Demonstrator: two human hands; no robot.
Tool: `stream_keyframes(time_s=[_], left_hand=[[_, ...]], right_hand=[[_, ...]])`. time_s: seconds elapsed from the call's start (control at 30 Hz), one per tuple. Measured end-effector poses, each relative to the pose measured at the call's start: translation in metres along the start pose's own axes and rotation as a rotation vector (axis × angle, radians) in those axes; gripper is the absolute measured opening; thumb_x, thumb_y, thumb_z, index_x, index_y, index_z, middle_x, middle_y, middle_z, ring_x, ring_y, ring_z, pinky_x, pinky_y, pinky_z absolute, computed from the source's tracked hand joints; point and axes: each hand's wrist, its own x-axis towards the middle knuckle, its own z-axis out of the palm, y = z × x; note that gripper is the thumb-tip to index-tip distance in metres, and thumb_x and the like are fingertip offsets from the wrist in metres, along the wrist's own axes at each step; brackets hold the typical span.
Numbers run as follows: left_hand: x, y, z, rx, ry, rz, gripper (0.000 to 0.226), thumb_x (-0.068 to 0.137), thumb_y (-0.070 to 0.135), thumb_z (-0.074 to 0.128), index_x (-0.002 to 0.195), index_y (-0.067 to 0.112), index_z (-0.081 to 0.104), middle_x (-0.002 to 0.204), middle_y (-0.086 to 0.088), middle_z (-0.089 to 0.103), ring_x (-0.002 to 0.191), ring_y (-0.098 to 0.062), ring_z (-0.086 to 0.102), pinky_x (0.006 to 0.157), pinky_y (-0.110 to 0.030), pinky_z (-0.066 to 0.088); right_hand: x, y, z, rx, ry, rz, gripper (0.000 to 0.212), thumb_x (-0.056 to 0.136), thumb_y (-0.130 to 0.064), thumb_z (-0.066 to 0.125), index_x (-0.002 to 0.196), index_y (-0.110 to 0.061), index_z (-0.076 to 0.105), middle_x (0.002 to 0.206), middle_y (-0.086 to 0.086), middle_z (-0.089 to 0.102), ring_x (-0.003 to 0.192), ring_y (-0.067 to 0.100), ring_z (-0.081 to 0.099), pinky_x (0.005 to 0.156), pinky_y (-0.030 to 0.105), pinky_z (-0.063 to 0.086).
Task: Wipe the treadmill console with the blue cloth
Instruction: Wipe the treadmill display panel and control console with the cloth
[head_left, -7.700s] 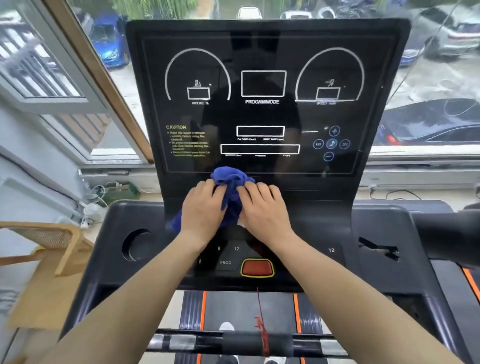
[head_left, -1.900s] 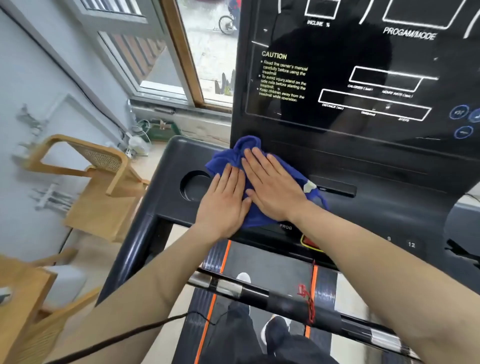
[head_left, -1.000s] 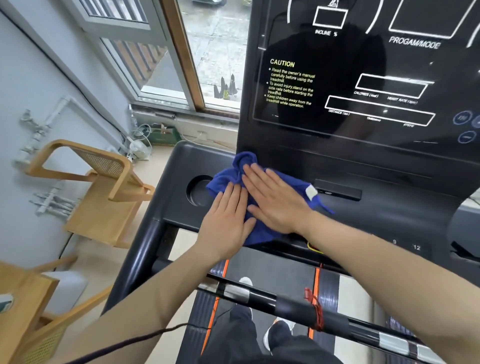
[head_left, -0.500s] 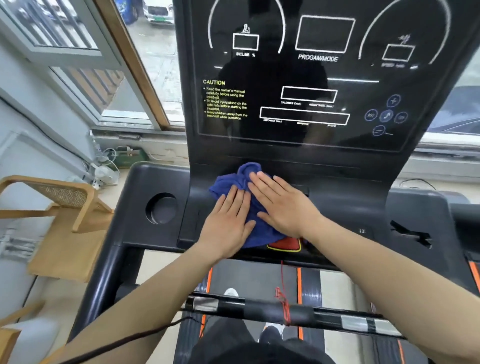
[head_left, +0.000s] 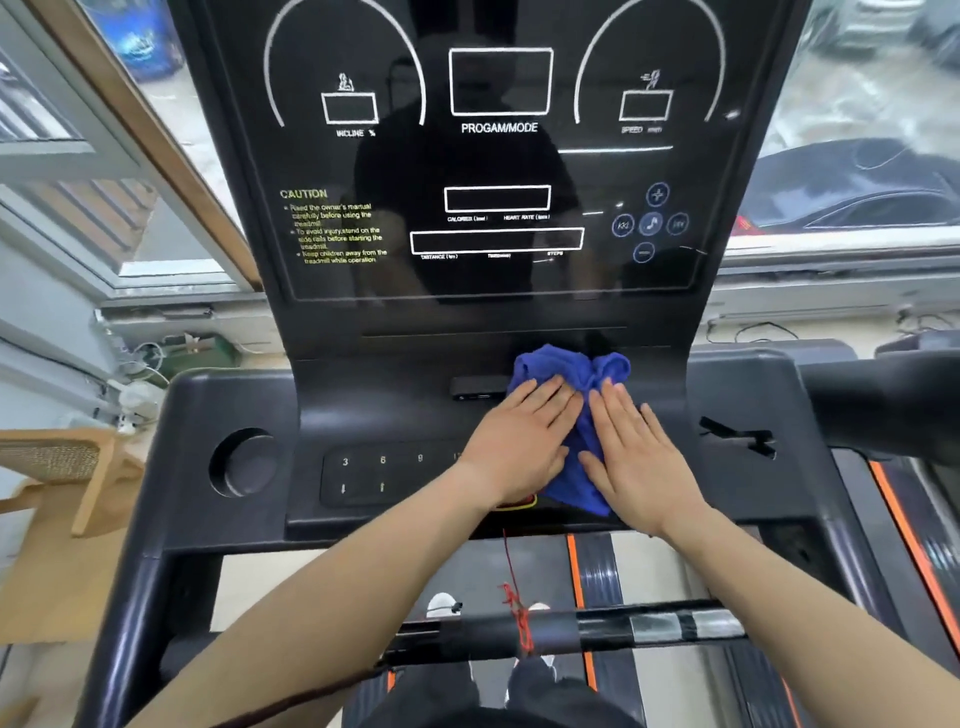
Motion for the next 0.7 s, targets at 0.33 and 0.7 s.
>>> stream_keyframes(time_s=[0.33, 0.7], left_hand=[[-0.075, -0.065, 0.002, -0.142, 0.111, -0.205, 0.060, 0.093, 0.027, 0.039, 0.149, 0.007, 0.044, 0.154, -0.011, 0.044, 0.142, -0.024, 0.042, 0.118, -0.038, 0.033], [-0.168, -0.055, 0.006, -0.059, 0.207, -0.454, 0.042, 0.093, 0.022, 0.042, 0.118, 0.000, 0.068, 0.121, -0.018, 0.069, 0.115, -0.033, 0.064, 0.101, -0.042, 0.048]], right_hand=[[0.064, -0.064, -0.014, -0.036, -0.013, -0.249, 0.067, 0.097, -0.035, 0.033, 0.152, 0.002, 0.025, 0.160, 0.021, 0.026, 0.149, 0.037, 0.022, 0.120, 0.050, 0.025], [0.052, -0.164, -0.005, 0.127, -0.125, -0.484, 0.068, 0.102, -0.037, 0.037, 0.158, -0.008, 0.011, 0.167, 0.011, 0.003, 0.154, 0.024, 0.001, 0.123, 0.035, 0.003]])
